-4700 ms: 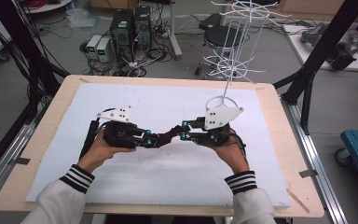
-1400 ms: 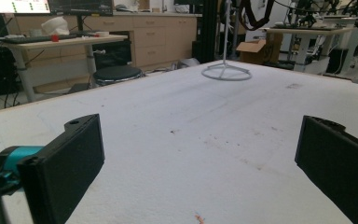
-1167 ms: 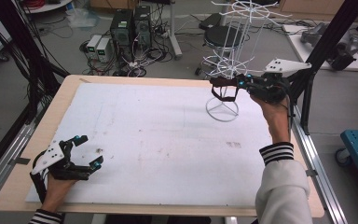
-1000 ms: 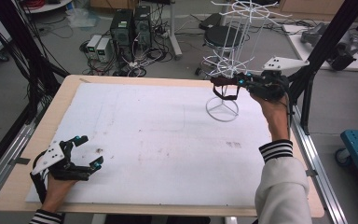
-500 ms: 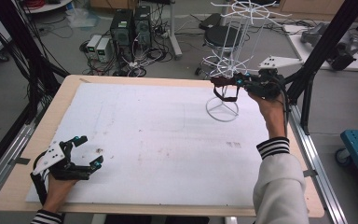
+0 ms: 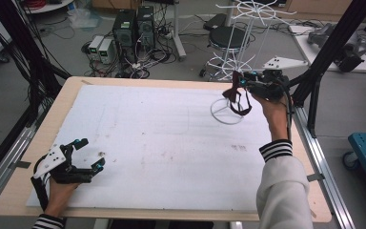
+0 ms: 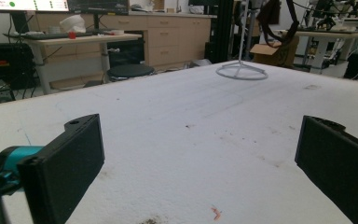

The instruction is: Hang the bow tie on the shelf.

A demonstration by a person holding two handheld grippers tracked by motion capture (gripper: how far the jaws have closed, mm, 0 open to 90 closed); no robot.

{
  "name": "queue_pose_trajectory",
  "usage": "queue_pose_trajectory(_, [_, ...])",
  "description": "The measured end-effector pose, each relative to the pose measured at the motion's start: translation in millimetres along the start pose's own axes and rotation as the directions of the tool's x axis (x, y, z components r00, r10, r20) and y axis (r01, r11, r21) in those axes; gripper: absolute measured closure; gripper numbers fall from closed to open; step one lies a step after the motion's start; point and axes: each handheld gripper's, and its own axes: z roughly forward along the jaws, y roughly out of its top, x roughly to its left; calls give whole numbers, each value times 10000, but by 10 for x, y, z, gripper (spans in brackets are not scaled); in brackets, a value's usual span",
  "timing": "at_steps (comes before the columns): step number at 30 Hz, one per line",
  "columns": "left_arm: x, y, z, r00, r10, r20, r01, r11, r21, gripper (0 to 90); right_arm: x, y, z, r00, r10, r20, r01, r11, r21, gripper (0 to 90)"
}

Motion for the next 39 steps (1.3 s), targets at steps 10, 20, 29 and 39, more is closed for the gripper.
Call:
queue_pose_trajectory(10, [-18, 1, 5, 9995, 265, -179, -265, 9996, 2, 17, 93, 24, -43, 9977, 664, -141, -677, 9880, -1385, 7])
queue_pose_trajectory(20, [0, -2, 17, 9995, 200, -246, -203, 9997, -110, 17, 244, -126, -231, 9915, 923, -919, -1131, 9603, -2549, 7])
queue_pose_trajectory(29, [-6, -6, 25, 9993, 235, -286, -236, 9997, -27, 17, 592, -724, -383, 9947, 402, -947, -701, 9387, -3377, 7])
queue_pose_trajectory(39, [-10, -7, 20, 9991, 319, -286, -319, 9995, -19, 17, 1032, -1579, -383, 9897, 855, -1145, -1211, 9272, -3544, 7])
